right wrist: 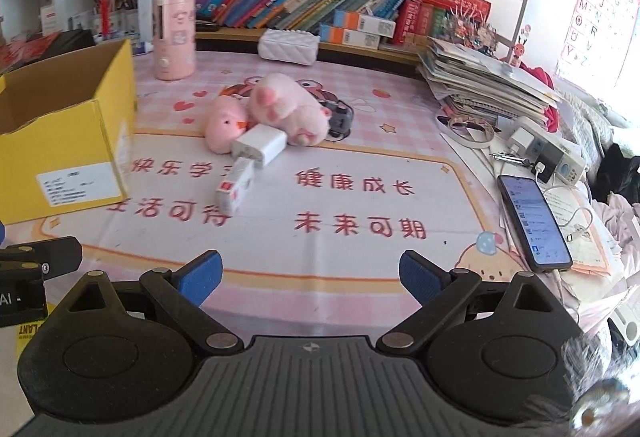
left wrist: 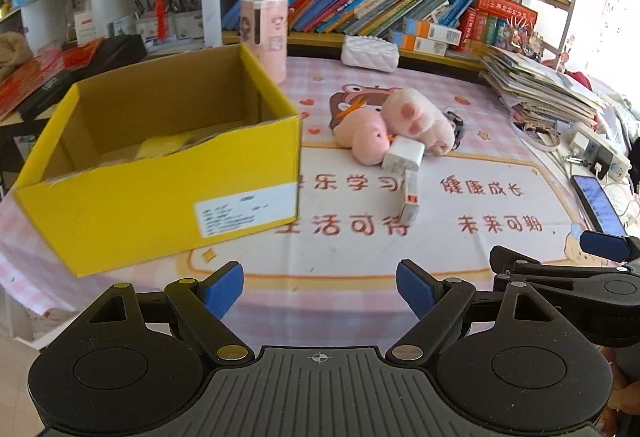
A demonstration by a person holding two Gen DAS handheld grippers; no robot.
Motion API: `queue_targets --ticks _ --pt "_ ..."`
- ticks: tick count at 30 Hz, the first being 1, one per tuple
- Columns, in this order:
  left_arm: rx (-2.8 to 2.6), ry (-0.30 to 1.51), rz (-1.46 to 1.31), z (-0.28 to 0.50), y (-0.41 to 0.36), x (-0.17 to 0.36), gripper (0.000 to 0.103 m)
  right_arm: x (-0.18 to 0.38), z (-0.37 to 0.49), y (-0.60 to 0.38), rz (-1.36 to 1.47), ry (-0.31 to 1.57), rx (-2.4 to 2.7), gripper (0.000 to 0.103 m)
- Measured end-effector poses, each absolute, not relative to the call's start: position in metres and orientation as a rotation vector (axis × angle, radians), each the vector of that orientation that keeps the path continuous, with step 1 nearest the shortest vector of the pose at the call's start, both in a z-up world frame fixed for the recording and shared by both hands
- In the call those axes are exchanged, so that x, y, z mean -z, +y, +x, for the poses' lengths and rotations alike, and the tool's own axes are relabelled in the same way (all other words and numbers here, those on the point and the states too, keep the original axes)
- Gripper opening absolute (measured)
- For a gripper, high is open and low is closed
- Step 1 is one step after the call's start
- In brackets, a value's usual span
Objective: Organize objects
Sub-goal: 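Withdraw both grippers from the box toward the white charger, then grasp the white-red USB stick with the left gripper while the right gripper grasps the pink plush pig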
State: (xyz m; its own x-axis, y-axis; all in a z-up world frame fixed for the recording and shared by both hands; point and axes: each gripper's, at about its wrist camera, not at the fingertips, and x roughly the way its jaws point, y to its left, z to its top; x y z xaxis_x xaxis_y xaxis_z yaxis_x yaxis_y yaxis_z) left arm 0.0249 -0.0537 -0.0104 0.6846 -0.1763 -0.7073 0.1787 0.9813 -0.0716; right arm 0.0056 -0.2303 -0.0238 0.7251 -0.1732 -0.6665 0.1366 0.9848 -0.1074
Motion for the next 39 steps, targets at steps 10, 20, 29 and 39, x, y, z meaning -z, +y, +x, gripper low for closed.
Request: queue_targets --ticks 10,20,29,39 --pt "0.144 0.789 -0.029 0.056 -0.081 0.009 0.086 0.02 0.049 -0.258 -0.067 0.743 0.113 0.096" --pt "0.092 0.808 -0.03 0.082 -0.114 0.014 0.084 0.022 0.095 -0.287 -0.051 0.745 -0.013 0.086" --pt "0.092 0.871 -0.021 0.106 -0.145 0.03 0.061 0.03 0.129 -0.313 -0.04 0.774 -0.089 0.077" --pt "0.094 0.941 0.023 0.143 -0.178 0.056 0.053 0.033 0.162 -0.33 -0.057 0.772 -0.185 0.077"
